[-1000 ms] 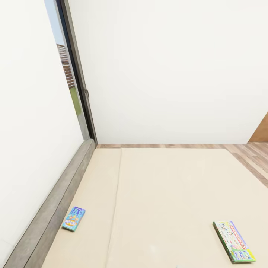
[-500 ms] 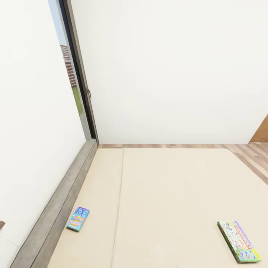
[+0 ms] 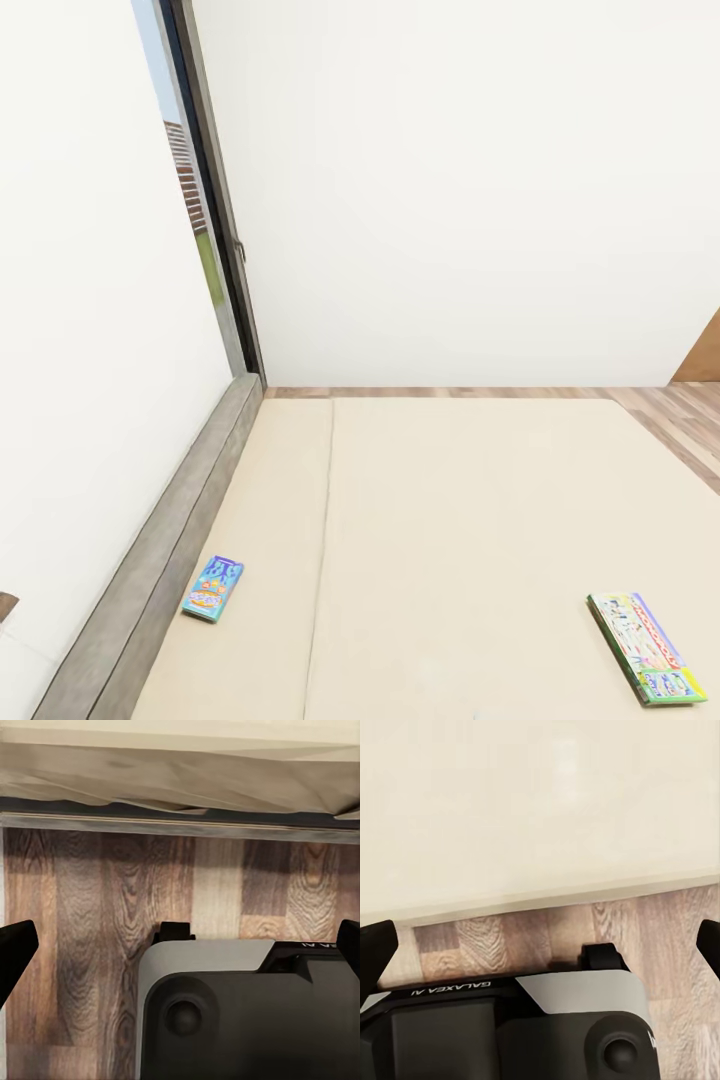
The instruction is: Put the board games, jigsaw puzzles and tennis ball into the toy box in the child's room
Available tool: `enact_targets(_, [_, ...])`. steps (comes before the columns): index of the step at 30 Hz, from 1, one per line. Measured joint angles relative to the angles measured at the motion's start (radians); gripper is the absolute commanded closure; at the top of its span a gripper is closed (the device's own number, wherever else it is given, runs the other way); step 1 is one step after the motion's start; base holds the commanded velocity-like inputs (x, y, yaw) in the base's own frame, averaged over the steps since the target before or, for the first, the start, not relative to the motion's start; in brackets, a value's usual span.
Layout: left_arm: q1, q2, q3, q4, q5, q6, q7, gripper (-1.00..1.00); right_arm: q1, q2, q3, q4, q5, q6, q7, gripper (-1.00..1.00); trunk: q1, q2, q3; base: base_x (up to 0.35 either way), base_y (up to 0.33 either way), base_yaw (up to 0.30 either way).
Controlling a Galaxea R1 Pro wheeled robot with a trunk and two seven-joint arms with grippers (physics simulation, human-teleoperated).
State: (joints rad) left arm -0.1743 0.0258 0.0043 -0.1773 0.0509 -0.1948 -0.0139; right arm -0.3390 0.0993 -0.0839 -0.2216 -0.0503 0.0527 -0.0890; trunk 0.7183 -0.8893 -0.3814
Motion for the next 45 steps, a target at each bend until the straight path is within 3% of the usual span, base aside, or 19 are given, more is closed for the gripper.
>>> enact_targets(17, [-0.001,0.002,0.006,-0.005,0.001,0.011,0.004,-1.00,0.000,0.001,0.000,0.000,-0.005,0.001,0.000,-1.00,0.000,0.000,0.000,0.000,0.000,0.000])
enact_targets(22, [-0.015,0.010,0.010,-0.019,0.003,0.042,0.003,-1.00,0.000,0.001,-0.001,0.000,-0.005,0.001,-0.001,-1.00,0.000,0.000,0.000,0.000,0.000,0.000])
enact_targets(31, [-0.133,0.018,0.014,-0.129,0.003,0.264,0.005,-1.00,0.000,0.001,0.000,0.000,-0.005,0.002,-0.001,-1.00,0.000,0.000,0.000,0.000,0.000,0.000])
enact_targets(39, [-0.202,0.024,0.016,-0.208,0.004,0.383,0.007,-1.00,0.000,0.001,0.000,-0.001,-0.005,0.002,0.000,-1.00,0.000,0.000,0.000,0.000,0.000,0.000])
enact_targets(45, [-0.297,0.031,0.045,-0.222,0.004,0.484,0.006,-1.00,0.000,0.001,0.000,0.000,-0.004,0.001,0.000,-1.00,0.000,0.000,0.000,0.000,0.000,0.000])
